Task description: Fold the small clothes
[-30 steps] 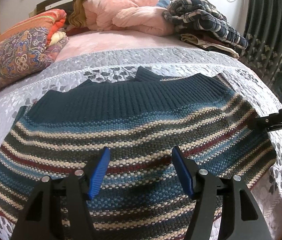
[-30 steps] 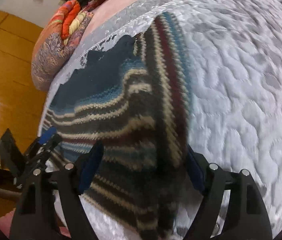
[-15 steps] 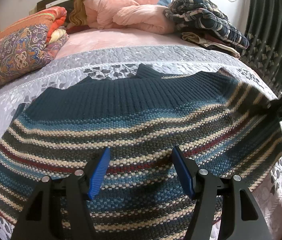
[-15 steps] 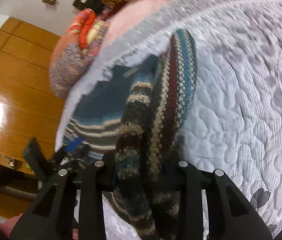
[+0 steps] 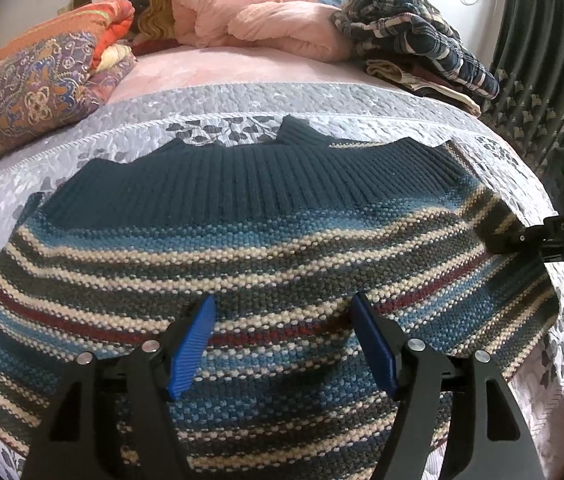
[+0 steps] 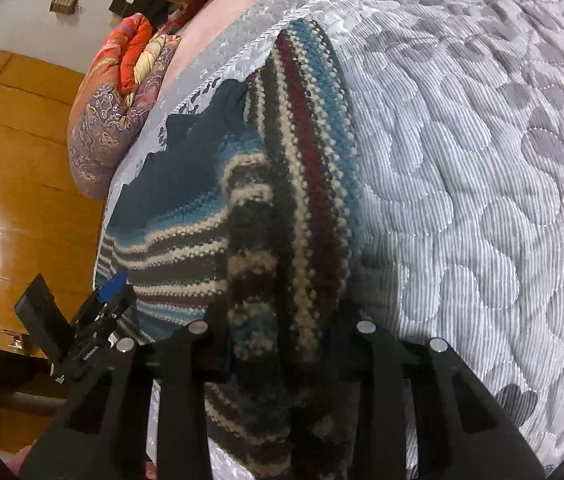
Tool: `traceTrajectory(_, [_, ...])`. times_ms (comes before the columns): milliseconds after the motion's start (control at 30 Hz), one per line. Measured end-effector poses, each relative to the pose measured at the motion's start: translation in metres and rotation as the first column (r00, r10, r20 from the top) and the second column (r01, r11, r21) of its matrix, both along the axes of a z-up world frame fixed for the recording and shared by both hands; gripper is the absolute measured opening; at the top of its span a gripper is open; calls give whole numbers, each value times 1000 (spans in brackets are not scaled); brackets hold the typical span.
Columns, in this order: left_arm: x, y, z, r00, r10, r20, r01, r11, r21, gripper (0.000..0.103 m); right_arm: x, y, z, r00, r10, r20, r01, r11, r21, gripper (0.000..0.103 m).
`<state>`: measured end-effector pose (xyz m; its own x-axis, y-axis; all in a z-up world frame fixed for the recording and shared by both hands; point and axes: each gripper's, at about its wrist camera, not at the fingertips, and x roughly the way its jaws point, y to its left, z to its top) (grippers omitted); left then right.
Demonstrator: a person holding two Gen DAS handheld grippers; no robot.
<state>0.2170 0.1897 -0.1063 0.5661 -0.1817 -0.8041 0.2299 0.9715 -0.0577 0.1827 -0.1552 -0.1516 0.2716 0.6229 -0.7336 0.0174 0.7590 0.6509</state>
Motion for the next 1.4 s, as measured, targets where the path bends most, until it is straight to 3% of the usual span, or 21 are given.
traceTrajectory(167, [1, 11, 7, 1000, 6, -21, -7, 999, -51, 69, -1, 7, 14, 1000, -18, 1, 18, 1000, 4, 30])
traceTrajectory(333, [8, 44, 30, 998, 55, -10, -56, 988, -143, 70, 2, 34, 62, 998, 18, 64, -18, 1000, -4, 29])
traceTrajectory(467, [13, 79, 40, 993, 113, -15, -114, 973, -201, 70, 5, 80, 102, 988, 97, 117, -90, 994, -65, 29])
traceTrajectory(633, [16, 112, 38, 985, 161, -57, -171, 947, -271, 70, 7, 149, 126, 971, 199, 133, -179, 972, -152, 29])
traceTrajectory(867, [13, 142, 36, 978, 197, -76, -211, 922, -325, 70, 19, 240, 124, 945, 313, 93, -281, 925, -257, 29])
traceTrajectory(1100, [14, 167, 30, 966, 229, -116, -256, 882, -395, 69, 21, 301, 86, 928, 372, 7, -342, 860, -378, 30])
traceTrajectory(1200, [15, 171, 26, 966, 220, -136, -258, 866, -428, 69, 22, 310, 78, 927, 375, -4, -351, 863, -362, 37])
traceTrajectory(1267, [16, 173, 23, 965, 210, -154, -258, 850, -458, 69, 22, 310, 76, 925, 381, -1, -358, 869, -341, 49])
traceTrajectory(1400, [20, 174, 17, 962, 191, -193, -265, 815, -515, 69, 19, 306, 82, 911, 412, 3, -404, 895, -188, 51])
